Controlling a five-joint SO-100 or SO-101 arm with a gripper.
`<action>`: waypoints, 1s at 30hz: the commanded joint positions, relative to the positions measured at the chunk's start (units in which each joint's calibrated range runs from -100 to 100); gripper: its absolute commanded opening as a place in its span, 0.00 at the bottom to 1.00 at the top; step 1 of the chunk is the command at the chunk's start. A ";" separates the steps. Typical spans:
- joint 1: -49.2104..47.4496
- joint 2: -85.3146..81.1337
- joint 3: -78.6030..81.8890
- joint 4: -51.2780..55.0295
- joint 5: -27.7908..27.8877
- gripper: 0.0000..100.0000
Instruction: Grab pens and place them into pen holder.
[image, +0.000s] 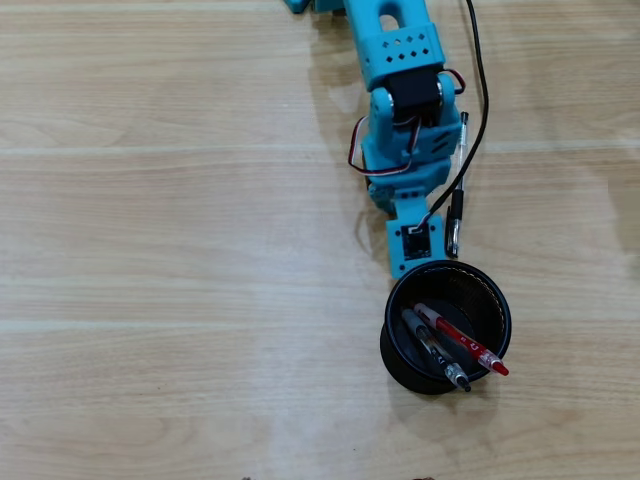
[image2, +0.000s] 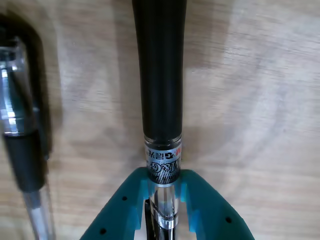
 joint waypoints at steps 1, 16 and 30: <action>0.46 -17.49 -0.74 4.28 0.66 0.02; -0.51 -22.90 5.32 -65.34 2.23 0.02; 0.46 -10.90 4.87 -71.44 2.39 0.04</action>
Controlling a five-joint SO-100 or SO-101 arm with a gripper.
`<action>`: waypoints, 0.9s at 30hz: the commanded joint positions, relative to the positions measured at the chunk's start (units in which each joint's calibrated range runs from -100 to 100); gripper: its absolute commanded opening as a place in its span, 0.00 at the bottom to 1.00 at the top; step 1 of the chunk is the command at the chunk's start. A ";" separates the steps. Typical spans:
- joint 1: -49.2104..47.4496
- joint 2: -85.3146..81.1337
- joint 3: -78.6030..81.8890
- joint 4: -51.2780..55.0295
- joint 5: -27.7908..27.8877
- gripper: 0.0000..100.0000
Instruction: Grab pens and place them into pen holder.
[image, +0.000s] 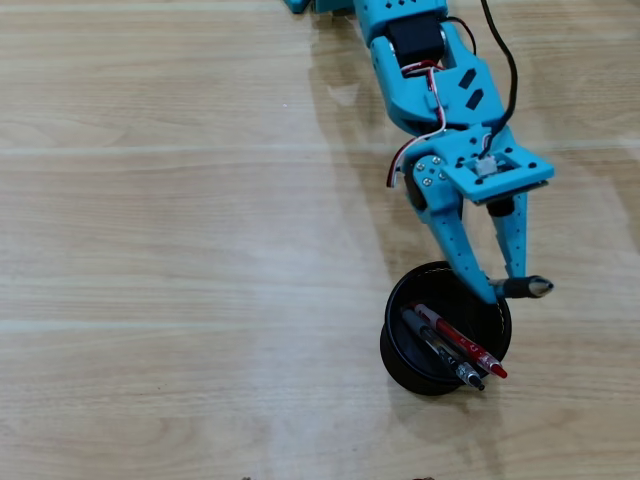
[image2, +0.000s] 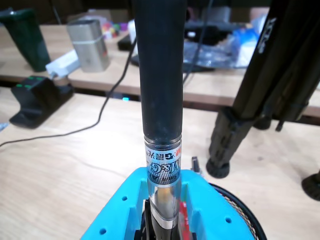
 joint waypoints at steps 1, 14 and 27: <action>1.13 -0.74 -1.24 -1.67 0.51 0.07; -1.53 -5.05 2.11 3.05 2.18 0.13; -13.79 -19.17 18.68 66.48 -8.38 0.28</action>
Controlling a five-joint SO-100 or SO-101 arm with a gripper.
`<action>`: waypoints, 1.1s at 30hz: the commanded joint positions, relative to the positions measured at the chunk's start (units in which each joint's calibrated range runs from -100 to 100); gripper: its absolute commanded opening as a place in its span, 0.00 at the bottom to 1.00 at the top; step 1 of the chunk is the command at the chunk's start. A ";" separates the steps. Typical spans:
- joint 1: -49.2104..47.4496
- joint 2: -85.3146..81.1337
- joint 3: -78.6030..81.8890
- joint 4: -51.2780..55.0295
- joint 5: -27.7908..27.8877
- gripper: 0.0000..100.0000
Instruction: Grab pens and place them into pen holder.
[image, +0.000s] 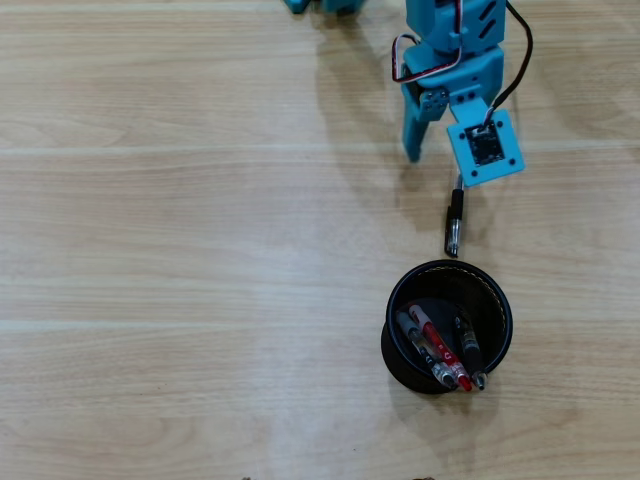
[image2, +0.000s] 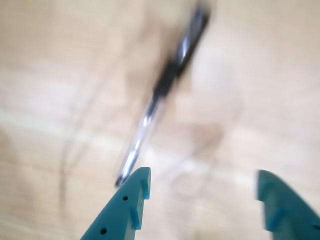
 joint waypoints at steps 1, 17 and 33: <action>-3.04 1.82 0.10 -1.21 -3.68 0.28; -4.00 20.08 1.64 -15.57 -8.49 0.25; 0.03 1.90 1.45 -32.50 -5.20 0.02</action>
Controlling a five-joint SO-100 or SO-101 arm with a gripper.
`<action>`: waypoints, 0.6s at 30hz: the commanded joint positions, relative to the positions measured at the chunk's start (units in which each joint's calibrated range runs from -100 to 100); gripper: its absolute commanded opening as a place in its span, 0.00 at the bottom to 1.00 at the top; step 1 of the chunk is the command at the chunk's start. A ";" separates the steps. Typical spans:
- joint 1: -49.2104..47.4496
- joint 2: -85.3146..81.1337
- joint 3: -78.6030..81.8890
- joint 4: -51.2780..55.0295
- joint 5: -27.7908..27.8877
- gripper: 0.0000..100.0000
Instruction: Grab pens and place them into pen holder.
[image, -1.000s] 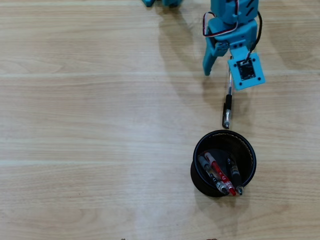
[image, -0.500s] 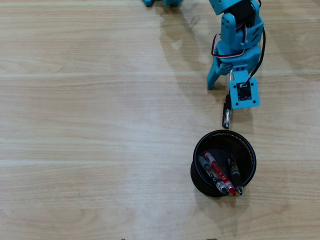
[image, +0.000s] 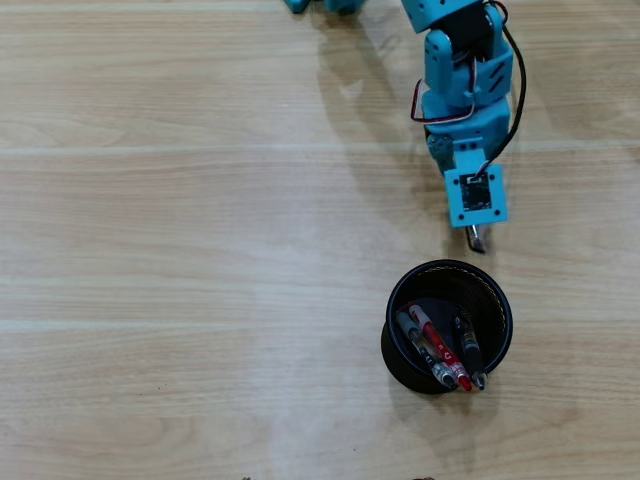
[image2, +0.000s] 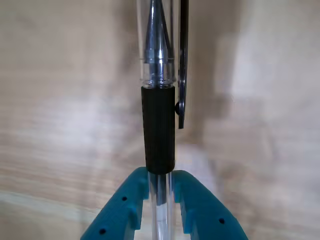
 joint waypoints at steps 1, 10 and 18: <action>2.02 -12.06 -1.02 -15.43 2.42 0.02; 9.76 -10.79 -2.11 -52.30 5.87 0.02; 13.47 13.55 -26.19 -70.78 5.87 0.02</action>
